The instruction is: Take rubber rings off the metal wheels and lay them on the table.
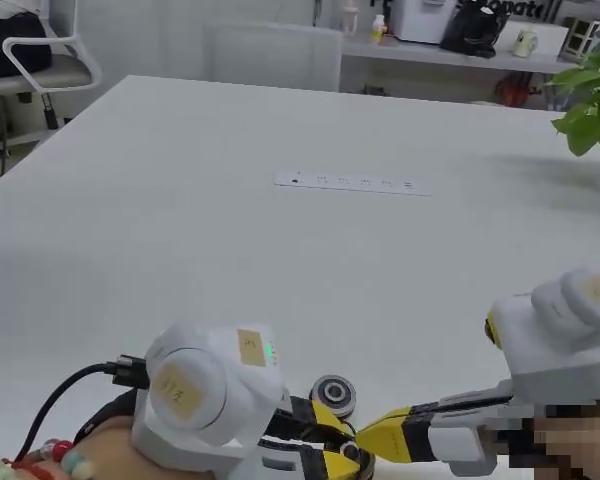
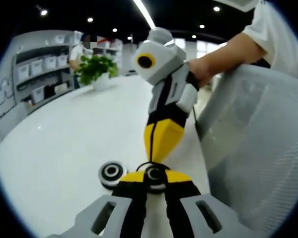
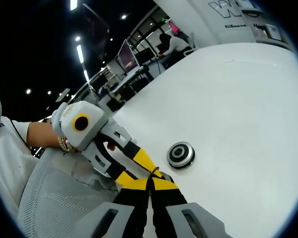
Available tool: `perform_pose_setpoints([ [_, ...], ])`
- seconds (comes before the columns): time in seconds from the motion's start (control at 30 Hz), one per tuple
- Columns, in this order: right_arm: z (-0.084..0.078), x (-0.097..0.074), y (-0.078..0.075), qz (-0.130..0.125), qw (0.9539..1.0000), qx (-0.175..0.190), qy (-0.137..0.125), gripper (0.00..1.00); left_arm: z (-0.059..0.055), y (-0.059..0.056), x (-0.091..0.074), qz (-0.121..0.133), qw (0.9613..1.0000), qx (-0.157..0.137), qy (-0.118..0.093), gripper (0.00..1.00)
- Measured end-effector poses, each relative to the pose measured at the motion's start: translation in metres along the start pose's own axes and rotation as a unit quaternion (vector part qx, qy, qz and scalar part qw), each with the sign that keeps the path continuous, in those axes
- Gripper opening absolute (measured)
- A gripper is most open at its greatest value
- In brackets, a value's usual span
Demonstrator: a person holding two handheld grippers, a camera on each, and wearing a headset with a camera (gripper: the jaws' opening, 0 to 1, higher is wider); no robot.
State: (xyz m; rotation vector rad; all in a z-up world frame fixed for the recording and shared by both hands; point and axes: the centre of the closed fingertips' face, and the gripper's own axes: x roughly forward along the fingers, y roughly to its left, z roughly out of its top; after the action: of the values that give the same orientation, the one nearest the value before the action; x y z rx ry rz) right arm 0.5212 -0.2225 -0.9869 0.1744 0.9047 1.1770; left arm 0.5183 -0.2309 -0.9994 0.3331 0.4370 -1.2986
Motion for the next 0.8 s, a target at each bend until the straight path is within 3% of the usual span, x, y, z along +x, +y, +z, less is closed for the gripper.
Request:
perform_pose_setpoints([
  [0.23, -0.008, 0.0, -0.009, -0.024, 0.9995, -0.008, 0.018, 0.0, 0.0, 0.0, 0.0, 0.001, 1.0, -0.001, 0.007, 0.14],
  [0.37, -0.01, 0.0, -0.009, -0.024, 0.9994, -0.011, 0.023, 0.0, -0.001, -0.002, 0.0, -0.004, 0.9997, 0.017, 0.019, 0.14],
  [0.57, -0.01, 0.0, -0.009, -0.024, 0.9993, -0.013, 0.025, 0.0, -0.002, -0.003, -0.002, -0.007, 0.9994, 0.02, 0.027, 0.14],
  [0.8, -0.01, 0.0, -0.009, -0.025, 0.9992, -0.018, 0.026, 0.0, -0.001, -0.002, -0.003, -0.011, 0.9994, -0.02, 0.025, 0.14],
])
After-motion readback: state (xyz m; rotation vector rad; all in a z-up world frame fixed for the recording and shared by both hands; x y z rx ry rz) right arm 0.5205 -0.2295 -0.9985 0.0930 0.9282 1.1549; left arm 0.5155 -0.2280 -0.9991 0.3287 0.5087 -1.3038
